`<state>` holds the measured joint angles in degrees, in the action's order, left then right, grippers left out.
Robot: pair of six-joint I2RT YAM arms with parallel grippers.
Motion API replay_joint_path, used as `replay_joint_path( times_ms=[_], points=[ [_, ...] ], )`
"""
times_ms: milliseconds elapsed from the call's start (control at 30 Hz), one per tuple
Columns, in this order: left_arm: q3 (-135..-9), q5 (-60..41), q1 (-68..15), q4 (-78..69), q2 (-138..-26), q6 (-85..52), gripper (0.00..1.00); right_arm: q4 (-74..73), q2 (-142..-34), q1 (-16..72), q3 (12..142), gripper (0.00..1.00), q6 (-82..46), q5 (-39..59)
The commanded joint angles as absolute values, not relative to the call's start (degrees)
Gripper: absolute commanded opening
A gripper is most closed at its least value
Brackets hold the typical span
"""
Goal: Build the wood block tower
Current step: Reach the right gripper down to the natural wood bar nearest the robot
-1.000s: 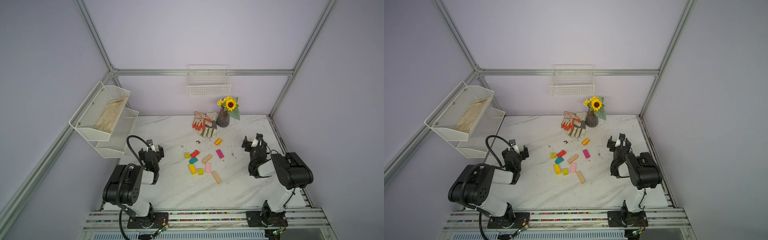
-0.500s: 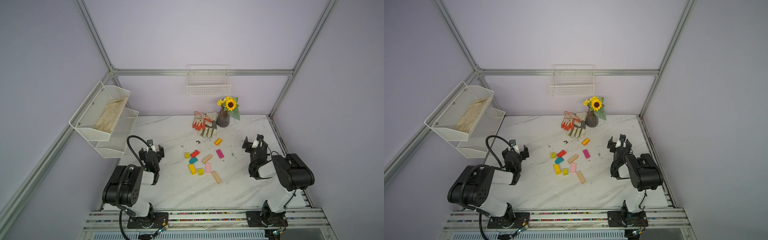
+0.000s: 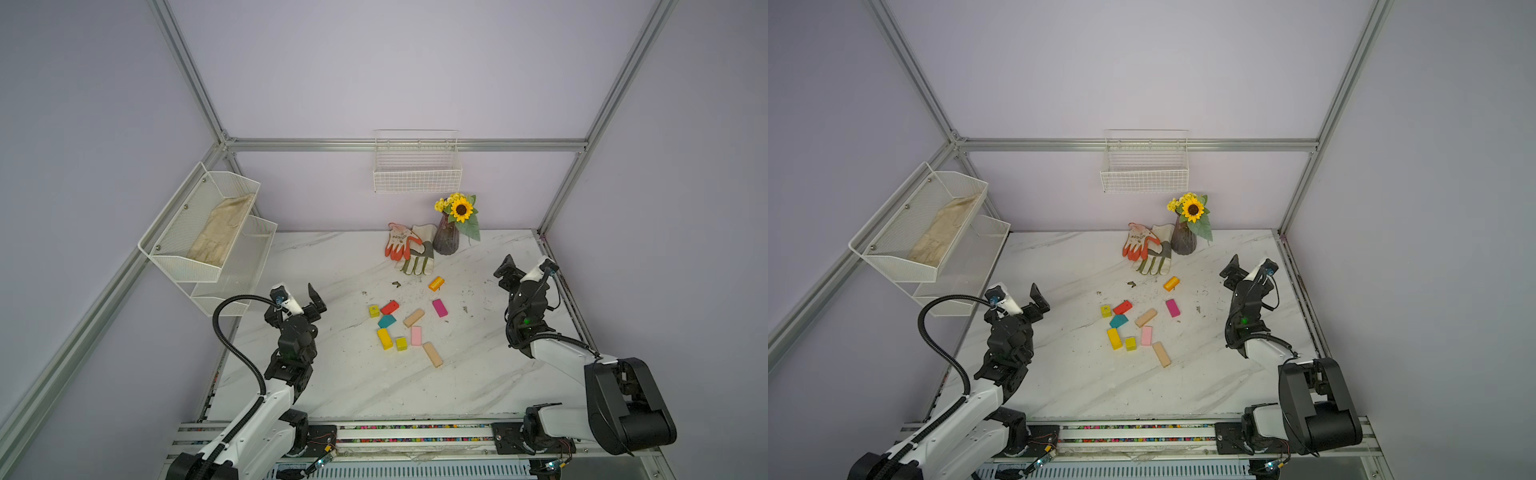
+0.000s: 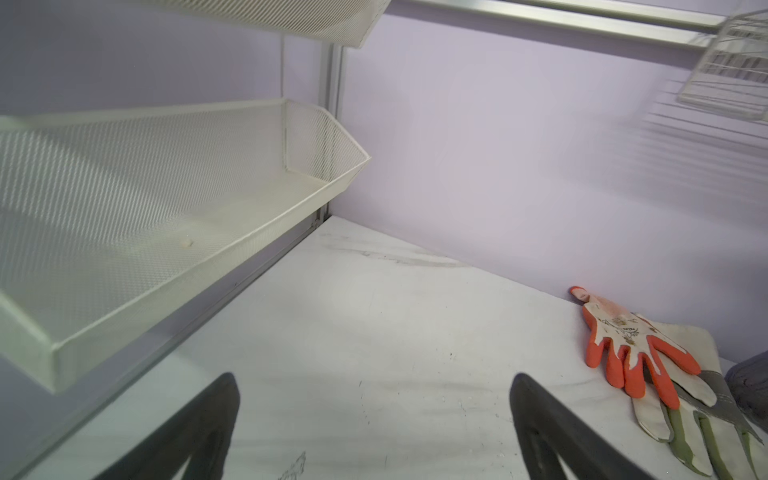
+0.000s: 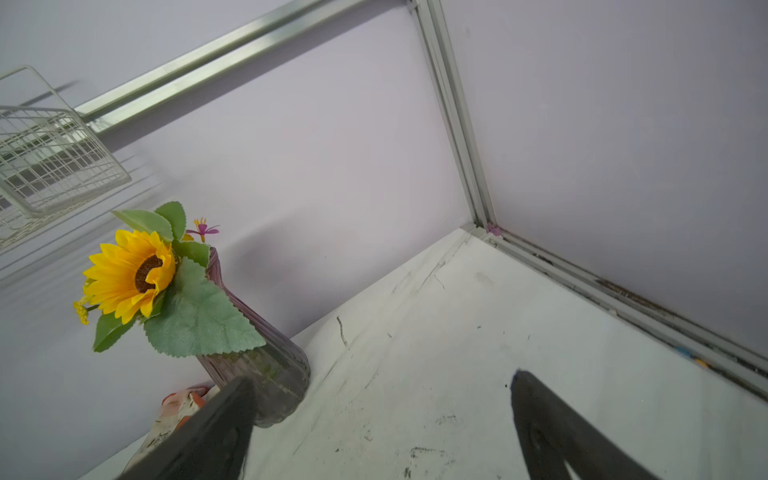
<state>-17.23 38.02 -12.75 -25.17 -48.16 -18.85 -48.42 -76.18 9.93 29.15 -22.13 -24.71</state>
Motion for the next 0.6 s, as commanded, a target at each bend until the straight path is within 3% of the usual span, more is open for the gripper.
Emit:
replay_joint_path(
  times_ms=[0, 33, 133, 333, 567],
  points=[
    [-17.3, 54.3, -10.2, -5.7, -46.4, -42.6, 1.00, -45.6, -75.4, 10.0, 28.1, 0.97, -26.8, -23.9],
    [-18.3, 53.0, -8.3, -0.2, -45.4, -46.5, 1.00, -50.0, -74.8, 10.0, 25.9, 0.97, -26.0, -22.8],
    [-16.2, 44.0, -6.9, -7.1, -44.3, -40.0, 1.00, -58.8, -75.3, 10.0, 22.6, 0.97, -23.8, -18.6],
    [-20.0, 39.5, -7.0, -6.6, -50.1, -37.2, 1.00, -50.7, -83.4, 11.1, 31.3, 0.97, -20.9, -12.8],
    [-23.1, 34.9, -6.9, -6.5, -54.8, -35.8, 1.00, -54.1, -82.8, 16.1, 30.1, 0.94, -16.9, -17.1]
  ],
)
